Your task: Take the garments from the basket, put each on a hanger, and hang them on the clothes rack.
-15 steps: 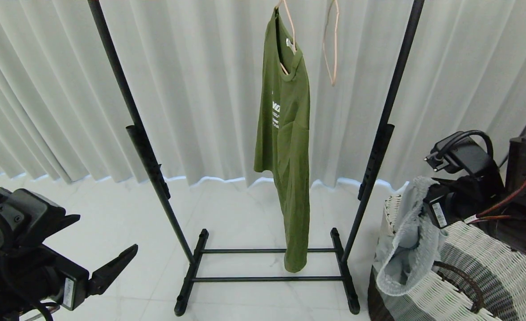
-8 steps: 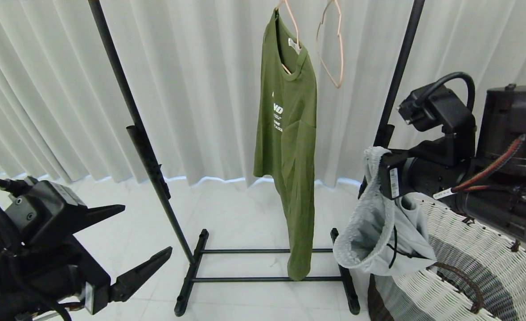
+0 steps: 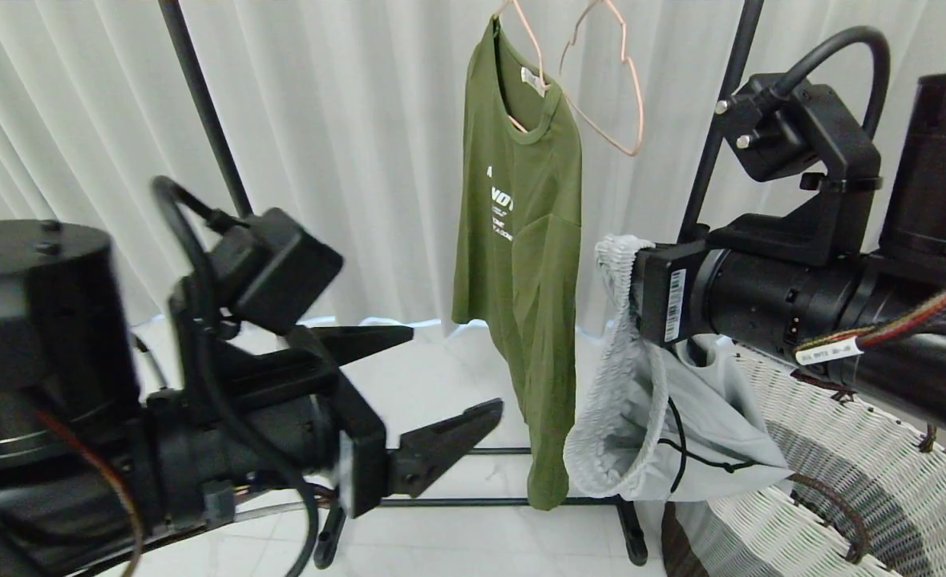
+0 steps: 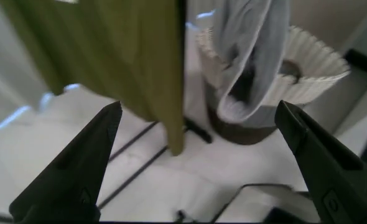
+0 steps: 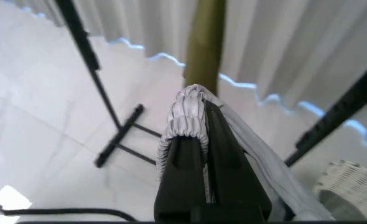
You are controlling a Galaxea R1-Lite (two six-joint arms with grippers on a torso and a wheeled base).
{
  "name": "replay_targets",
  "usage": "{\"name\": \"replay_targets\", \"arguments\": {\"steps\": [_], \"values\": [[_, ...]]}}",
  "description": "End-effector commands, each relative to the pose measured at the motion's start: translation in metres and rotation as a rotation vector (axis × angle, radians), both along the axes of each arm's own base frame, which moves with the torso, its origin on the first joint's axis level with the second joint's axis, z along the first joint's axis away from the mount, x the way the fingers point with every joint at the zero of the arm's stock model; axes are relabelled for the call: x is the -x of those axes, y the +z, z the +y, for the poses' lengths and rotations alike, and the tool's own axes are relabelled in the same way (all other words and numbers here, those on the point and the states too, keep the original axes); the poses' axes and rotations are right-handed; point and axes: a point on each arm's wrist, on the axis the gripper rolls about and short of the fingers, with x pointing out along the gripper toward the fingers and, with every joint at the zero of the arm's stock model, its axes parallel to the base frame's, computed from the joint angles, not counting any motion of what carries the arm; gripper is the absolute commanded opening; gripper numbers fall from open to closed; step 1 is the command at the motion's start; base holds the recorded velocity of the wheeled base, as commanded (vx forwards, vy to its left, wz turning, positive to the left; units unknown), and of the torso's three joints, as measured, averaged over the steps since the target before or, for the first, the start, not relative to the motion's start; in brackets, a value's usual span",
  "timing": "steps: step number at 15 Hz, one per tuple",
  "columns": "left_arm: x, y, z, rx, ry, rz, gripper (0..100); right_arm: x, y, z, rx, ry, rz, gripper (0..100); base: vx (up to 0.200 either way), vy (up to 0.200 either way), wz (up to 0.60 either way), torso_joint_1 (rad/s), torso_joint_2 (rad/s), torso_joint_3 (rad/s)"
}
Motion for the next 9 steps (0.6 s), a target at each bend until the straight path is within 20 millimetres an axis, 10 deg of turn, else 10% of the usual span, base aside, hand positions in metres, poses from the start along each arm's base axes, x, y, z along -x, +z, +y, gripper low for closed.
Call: {"name": "replay_targets", "arguments": {"steps": [1,9], "values": [[-0.02,-0.029,-0.052,-0.047,-0.049,0.082,100,0.006,0.006,-0.002,-0.021,0.015,-0.011,0,0.0,0.0,0.0,0.0,0.0,0.0],[-0.049,-0.089,-0.09,-0.102,0.001,0.197,100,0.03,0.021,-0.01,-0.076,0.081,-0.036,0,0.0,0.0,0.0,0.0,0.0,0.0]]}}
